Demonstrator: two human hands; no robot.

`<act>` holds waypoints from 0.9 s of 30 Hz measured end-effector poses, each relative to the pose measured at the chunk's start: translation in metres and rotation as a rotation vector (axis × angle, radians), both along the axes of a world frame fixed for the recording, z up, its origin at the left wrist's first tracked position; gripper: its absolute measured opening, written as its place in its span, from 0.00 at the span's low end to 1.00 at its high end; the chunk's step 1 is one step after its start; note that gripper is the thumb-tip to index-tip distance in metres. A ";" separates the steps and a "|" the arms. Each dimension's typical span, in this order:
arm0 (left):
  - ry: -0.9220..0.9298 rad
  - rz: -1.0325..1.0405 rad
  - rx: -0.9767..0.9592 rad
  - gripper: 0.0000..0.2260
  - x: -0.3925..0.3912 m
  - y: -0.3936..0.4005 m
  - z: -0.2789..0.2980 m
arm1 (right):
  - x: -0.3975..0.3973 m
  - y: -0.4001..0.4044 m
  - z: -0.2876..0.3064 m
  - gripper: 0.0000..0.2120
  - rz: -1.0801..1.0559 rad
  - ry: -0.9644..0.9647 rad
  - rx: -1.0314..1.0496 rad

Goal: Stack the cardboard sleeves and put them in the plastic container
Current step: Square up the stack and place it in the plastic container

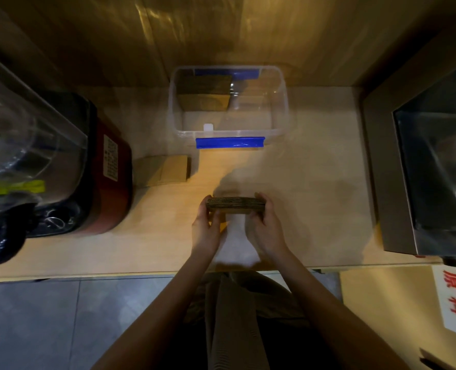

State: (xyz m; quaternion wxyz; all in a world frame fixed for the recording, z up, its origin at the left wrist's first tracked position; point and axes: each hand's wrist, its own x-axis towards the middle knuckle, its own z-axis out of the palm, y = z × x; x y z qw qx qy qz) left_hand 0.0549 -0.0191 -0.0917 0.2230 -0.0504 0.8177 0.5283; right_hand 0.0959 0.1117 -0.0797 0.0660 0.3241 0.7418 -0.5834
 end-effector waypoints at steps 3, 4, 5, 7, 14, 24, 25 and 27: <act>-0.011 0.025 -0.035 0.15 -0.009 -0.010 0.001 | -0.006 0.003 0.004 0.18 0.039 0.007 0.008; -0.006 0.037 -0.054 0.13 -0.012 -0.013 0.002 | -0.009 0.002 0.006 0.17 0.057 0.003 0.006; -0.002 0.050 -0.070 0.12 -0.015 -0.017 0.002 | -0.013 0.001 0.008 0.17 0.079 -0.005 0.004; 0.001 0.081 -0.060 0.11 -0.021 -0.025 0.006 | -0.026 -0.003 0.011 0.16 0.124 -0.017 0.001; 0.137 0.298 -0.195 0.13 -0.057 -0.054 0.034 | -0.087 -0.026 0.023 0.06 0.207 0.032 -0.016; 0.083 0.487 -0.312 0.21 -0.094 -0.065 0.022 | -0.146 -0.065 0.020 0.06 0.235 0.018 0.053; 0.058 0.479 -0.323 0.23 -0.096 -0.063 0.021 | -0.149 -0.067 0.017 0.06 0.234 0.013 0.072; 0.030 0.472 -0.338 0.27 -0.098 -0.061 0.018 | -0.153 -0.071 0.013 0.05 0.248 0.005 0.102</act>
